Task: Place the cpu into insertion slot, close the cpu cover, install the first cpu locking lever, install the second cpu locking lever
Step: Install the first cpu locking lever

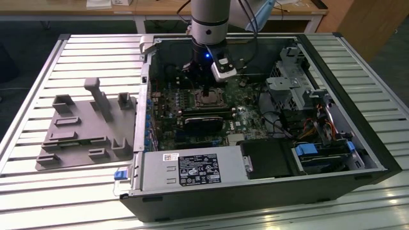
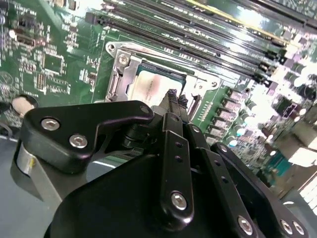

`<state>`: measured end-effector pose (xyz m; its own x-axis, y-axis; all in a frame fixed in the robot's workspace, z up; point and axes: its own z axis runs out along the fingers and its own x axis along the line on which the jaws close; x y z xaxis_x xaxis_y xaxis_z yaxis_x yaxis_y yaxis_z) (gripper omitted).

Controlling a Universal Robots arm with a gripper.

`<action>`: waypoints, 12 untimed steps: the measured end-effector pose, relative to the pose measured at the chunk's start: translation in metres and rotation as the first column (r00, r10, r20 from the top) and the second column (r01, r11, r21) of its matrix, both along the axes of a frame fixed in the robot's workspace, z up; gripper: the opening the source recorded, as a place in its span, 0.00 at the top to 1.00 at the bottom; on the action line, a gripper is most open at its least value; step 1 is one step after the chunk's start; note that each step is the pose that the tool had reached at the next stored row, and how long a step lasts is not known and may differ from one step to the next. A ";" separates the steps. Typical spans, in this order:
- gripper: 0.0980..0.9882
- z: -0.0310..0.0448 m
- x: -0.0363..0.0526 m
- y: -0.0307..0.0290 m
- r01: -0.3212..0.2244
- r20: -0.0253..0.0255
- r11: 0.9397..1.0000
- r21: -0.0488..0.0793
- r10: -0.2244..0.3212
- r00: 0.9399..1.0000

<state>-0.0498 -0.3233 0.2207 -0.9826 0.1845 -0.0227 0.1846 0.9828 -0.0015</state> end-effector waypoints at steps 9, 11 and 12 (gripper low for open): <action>1.00 0.0061 0.0000 0.0000 -0.106 0.001 0.994 0.000 0.106 0.994; 1.00 0.0097 0.0000 0.0000 -0.121 0.001 0.993 0.000 0.121 0.993; 1.00 0.0116 0.0000 0.0000 -0.128 0.001 0.992 0.000 0.128 0.992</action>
<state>-0.0498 -0.3233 0.2323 -0.9981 0.0572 -0.0239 0.0573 0.9984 -0.0015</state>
